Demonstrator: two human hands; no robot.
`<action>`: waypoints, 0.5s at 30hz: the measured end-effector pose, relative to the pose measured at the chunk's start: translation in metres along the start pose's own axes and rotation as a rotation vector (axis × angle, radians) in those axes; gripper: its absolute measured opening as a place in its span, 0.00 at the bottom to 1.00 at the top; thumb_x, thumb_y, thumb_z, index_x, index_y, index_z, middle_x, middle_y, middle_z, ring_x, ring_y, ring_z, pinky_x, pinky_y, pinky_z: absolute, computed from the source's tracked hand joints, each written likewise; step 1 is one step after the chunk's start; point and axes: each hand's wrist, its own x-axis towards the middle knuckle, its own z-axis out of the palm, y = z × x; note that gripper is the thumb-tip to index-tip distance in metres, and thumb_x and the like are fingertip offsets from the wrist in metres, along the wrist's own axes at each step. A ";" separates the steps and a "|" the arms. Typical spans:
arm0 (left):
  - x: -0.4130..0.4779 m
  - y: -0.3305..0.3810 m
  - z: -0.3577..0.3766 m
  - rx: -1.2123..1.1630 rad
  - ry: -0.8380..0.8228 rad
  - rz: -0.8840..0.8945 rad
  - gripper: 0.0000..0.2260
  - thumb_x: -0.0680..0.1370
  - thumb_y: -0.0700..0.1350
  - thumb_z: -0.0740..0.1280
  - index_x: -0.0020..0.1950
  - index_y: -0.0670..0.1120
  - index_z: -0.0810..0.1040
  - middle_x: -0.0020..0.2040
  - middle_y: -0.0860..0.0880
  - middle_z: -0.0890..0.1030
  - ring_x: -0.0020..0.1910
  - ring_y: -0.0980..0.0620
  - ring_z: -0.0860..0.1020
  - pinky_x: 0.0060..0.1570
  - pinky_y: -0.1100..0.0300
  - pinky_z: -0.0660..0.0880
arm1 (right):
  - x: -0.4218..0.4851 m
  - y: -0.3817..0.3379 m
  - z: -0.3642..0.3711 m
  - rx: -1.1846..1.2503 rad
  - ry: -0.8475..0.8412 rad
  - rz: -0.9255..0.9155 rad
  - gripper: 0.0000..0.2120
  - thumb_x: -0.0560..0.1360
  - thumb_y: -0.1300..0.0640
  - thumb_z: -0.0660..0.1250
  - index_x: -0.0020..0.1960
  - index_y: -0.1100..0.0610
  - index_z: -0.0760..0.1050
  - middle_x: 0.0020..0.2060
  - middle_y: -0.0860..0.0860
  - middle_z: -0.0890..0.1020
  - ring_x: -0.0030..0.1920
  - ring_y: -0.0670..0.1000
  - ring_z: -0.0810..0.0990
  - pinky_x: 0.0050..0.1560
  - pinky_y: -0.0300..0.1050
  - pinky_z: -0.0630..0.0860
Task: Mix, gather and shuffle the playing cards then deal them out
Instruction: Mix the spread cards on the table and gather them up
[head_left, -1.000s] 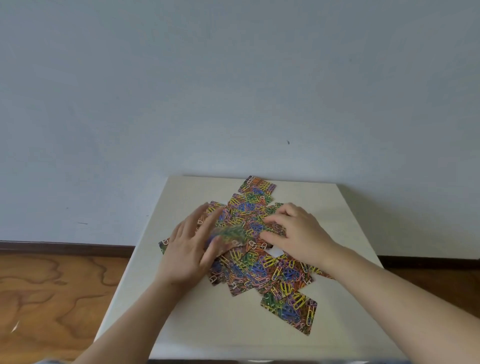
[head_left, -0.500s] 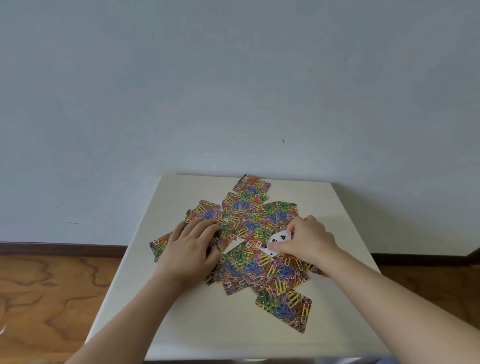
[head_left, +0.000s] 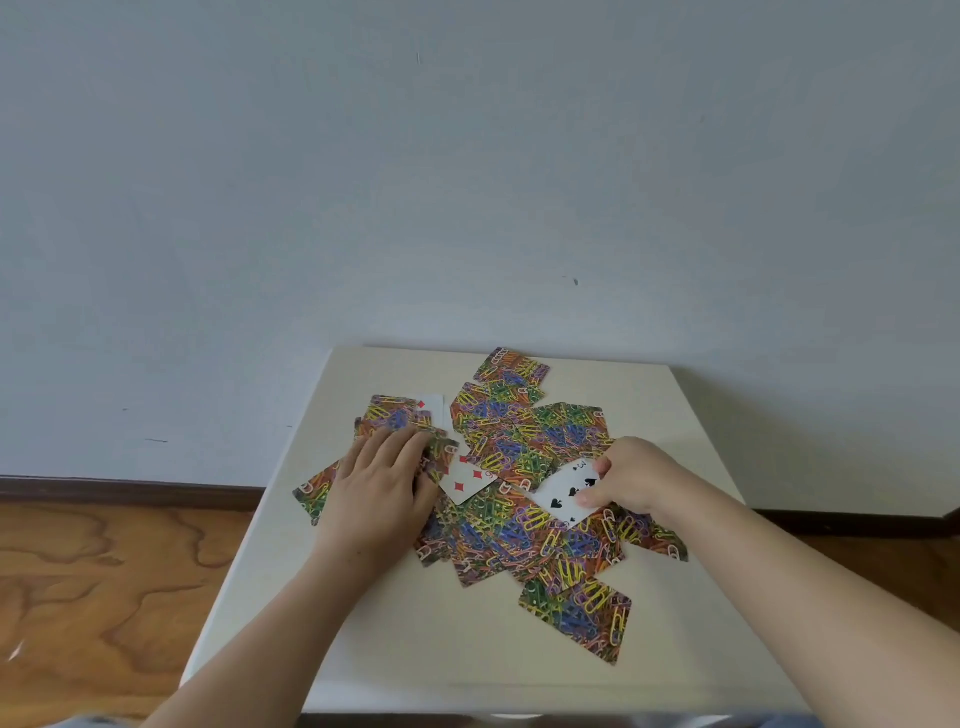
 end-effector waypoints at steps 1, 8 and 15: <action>0.000 -0.001 0.000 -0.006 -0.001 -0.003 0.21 0.82 0.51 0.54 0.75 0.55 0.66 0.77 0.53 0.67 0.78 0.49 0.59 0.78 0.51 0.51 | 0.000 0.002 0.001 0.012 0.012 -0.009 0.28 0.67 0.49 0.79 0.63 0.59 0.77 0.61 0.57 0.80 0.60 0.57 0.78 0.64 0.53 0.74; -0.004 0.003 -0.005 0.101 0.011 0.229 0.18 0.78 0.62 0.61 0.63 0.58 0.79 0.73 0.50 0.72 0.73 0.45 0.69 0.73 0.44 0.62 | -0.007 -0.002 0.008 -0.126 0.118 0.022 0.48 0.52 0.27 0.75 0.63 0.54 0.71 0.59 0.55 0.73 0.59 0.57 0.76 0.60 0.54 0.75; 0.003 0.020 -0.016 0.119 -0.085 0.203 0.20 0.75 0.68 0.62 0.57 0.60 0.83 0.71 0.57 0.73 0.74 0.49 0.65 0.74 0.48 0.55 | -0.003 -0.016 0.001 -0.192 0.014 0.087 0.47 0.56 0.31 0.77 0.64 0.58 0.72 0.61 0.58 0.75 0.61 0.58 0.75 0.63 0.53 0.74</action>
